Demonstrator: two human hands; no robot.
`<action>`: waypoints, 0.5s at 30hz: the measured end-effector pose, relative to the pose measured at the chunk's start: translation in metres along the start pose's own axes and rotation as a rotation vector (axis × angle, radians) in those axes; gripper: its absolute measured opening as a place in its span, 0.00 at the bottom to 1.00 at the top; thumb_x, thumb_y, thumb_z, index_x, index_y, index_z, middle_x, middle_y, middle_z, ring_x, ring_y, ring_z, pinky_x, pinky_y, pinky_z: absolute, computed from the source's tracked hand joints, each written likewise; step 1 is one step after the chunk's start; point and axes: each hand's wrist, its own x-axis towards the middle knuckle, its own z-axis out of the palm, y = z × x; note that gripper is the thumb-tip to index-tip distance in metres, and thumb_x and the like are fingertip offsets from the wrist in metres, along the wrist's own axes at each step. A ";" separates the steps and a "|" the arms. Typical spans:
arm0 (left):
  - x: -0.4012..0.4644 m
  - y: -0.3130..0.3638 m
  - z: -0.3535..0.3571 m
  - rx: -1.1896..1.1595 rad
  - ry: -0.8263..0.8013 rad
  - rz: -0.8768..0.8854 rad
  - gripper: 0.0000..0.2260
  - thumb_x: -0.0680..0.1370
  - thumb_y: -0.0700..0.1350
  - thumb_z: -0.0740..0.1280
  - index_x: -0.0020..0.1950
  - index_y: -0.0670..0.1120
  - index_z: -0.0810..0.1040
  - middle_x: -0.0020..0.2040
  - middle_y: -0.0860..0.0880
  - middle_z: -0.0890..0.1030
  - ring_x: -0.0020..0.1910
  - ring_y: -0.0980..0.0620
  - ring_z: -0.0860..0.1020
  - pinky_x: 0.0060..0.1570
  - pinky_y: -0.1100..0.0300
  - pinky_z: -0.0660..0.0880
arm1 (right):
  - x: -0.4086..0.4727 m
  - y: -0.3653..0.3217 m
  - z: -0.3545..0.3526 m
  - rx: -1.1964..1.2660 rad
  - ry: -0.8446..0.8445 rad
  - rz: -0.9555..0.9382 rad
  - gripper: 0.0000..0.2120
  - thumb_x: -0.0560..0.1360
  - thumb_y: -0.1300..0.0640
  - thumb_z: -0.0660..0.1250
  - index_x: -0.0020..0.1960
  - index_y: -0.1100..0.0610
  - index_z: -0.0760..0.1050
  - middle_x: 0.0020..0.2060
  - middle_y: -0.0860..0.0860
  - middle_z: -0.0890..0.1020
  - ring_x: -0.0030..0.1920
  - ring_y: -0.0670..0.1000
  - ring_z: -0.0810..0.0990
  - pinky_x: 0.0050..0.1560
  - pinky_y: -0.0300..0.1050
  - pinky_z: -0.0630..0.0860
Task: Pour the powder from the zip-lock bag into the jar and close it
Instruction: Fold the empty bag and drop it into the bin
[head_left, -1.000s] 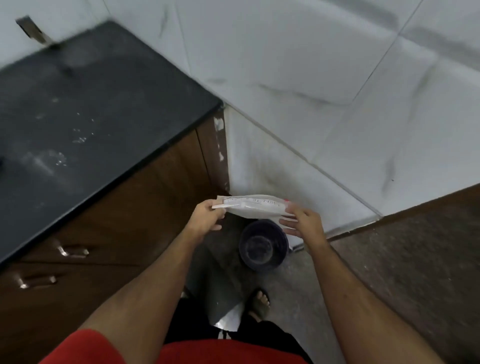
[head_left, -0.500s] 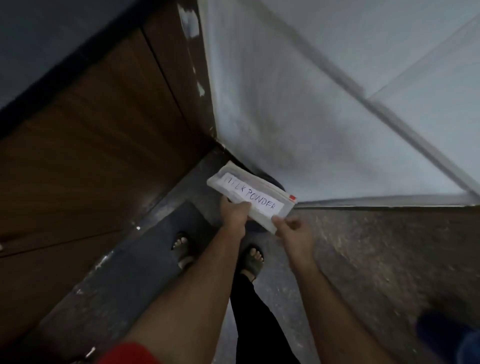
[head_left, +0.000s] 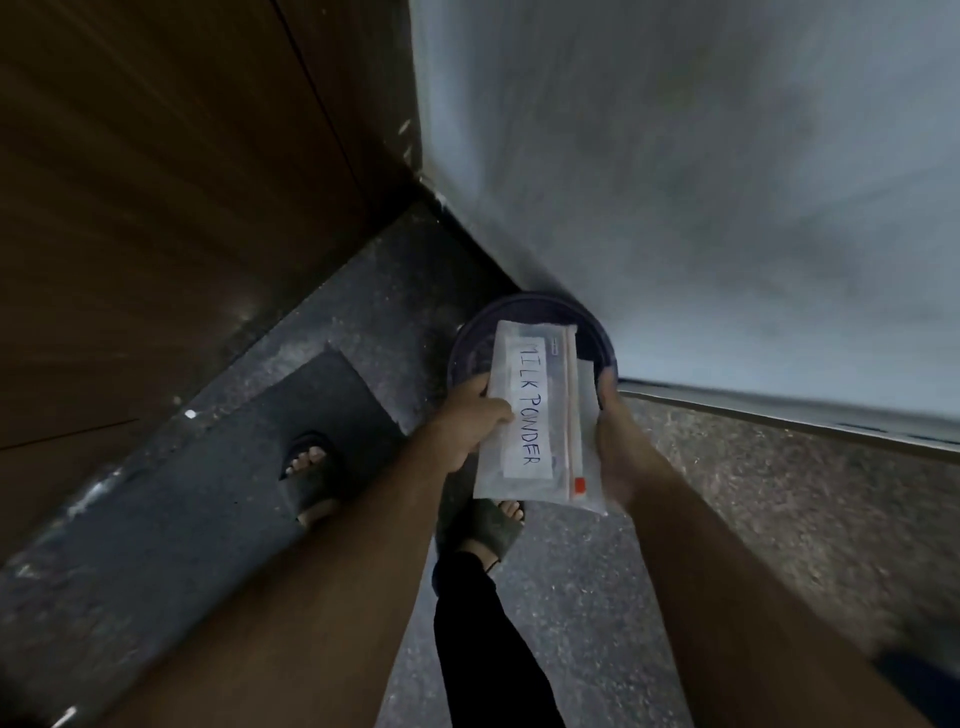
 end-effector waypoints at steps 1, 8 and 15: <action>0.014 -0.003 0.000 0.057 0.027 0.010 0.21 0.77 0.35 0.64 0.70 0.47 0.73 0.63 0.44 0.80 0.59 0.43 0.79 0.57 0.48 0.78 | 0.014 0.002 0.001 -0.043 0.020 -0.048 0.33 0.75 0.30 0.59 0.64 0.54 0.80 0.55 0.59 0.86 0.51 0.58 0.87 0.43 0.52 0.85; 0.099 -0.025 0.008 0.336 0.142 0.096 0.32 0.77 0.39 0.68 0.78 0.46 0.60 0.72 0.42 0.72 0.70 0.42 0.72 0.68 0.46 0.71 | 0.124 0.012 -0.011 -0.339 0.325 -0.118 0.22 0.72 0.61 0.77 0.62 0.61 0.74 0.53 0.57 0.84 0.49 0.57 0.83 0.41 0.46 0.77; 0.129 -0.050 0.020 0.559 0.105 0.193 0.29 0.79 0.39 0.67 0.78 0.47 0.62 0.73 0.43 0.71 0.71 0.43 0.71 0.70 0.49 0.70 | 0.178 0.017 -0.018 -0.754 0.459 -0.170 0.33 0.73 0.53 0.76 0.73 0.60 0.67 0.64 0.59 0.80 0.61 0.61 0.80 0.60 0.56 0.79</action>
